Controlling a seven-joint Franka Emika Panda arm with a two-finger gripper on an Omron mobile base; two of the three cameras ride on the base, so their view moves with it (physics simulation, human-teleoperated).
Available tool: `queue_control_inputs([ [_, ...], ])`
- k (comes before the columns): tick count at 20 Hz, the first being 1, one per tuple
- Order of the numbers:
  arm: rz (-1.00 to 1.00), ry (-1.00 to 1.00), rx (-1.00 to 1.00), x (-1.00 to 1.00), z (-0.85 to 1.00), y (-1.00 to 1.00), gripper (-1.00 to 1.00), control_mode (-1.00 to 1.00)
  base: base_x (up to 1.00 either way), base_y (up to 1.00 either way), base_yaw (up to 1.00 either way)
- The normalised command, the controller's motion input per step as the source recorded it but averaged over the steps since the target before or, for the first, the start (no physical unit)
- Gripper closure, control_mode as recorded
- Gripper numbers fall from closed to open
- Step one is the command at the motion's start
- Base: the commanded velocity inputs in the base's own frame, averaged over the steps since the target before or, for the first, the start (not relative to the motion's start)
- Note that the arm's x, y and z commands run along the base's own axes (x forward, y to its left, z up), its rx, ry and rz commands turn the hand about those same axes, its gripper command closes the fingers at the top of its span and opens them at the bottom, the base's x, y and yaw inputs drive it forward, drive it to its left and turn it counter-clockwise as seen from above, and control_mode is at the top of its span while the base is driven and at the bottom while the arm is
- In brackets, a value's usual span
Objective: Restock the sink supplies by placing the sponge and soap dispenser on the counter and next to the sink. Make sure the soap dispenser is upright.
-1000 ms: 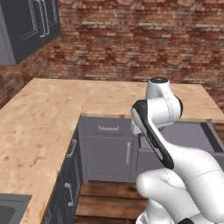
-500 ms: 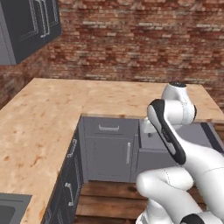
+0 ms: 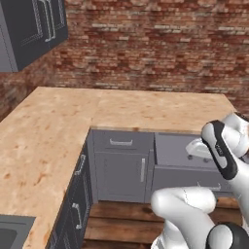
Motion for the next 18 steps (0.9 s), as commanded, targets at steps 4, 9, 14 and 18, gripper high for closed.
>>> queue_control_inputs([
  [4,-0.13,0.08,0.03,0.33,-0.13,-0.88,-1.0,-1.0,0.0,0.0,0.0],
  [9,-0.18,0.15,0.0,0.53,-0.07,-0.46,-1.0,-1.0,0.0,0.0,0.0],
  [14,-0.15,0.22,0.0,0.6,-0.14,-0.22,-1.0,-1.0,0.0,0.0,0.0],
  [18,-0.12,0.21,0.0,0.54,-0.32,-0.19,-1.0,-1.0,0.0,0.0,0.0],
])
